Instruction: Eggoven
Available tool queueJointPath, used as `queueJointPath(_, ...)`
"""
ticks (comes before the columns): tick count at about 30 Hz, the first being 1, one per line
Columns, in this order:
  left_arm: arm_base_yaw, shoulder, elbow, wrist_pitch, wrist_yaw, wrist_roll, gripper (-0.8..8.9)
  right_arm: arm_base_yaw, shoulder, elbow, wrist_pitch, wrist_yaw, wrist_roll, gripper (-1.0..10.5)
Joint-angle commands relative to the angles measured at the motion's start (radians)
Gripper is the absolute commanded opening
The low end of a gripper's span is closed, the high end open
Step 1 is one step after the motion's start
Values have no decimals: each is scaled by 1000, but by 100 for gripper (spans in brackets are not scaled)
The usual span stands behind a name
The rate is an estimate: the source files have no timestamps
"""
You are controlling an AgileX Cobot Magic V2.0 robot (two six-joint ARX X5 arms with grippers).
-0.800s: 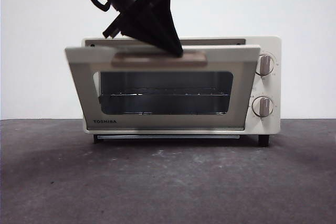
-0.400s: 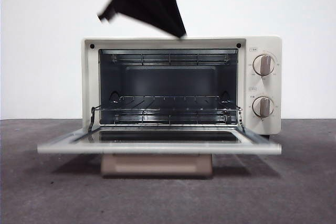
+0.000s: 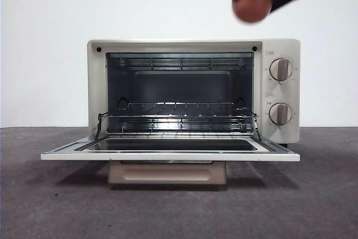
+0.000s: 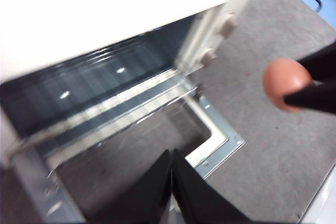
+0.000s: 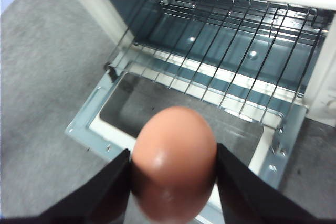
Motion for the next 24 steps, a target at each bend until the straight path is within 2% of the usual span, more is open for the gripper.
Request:
queueJointPath(1, 41, -51, -67, 5, 23, -9, 6, -21, 77, 16, 65, -45, -12, 3)
queueJointPath(12, 196, -225, -335, 67, 140, -27, 6, -69, 351, 16, 282, -33, -12, 3)
queueJointPath(17, 226, -227, -350, 63, 190, -26, 6, -76, 437, 16, 373, 20, -26, 3)
queueJointPath(24, 225, -227, -350, 70, 190, -27, 6, -105, 488, 16, 415, 14, -35, 3)
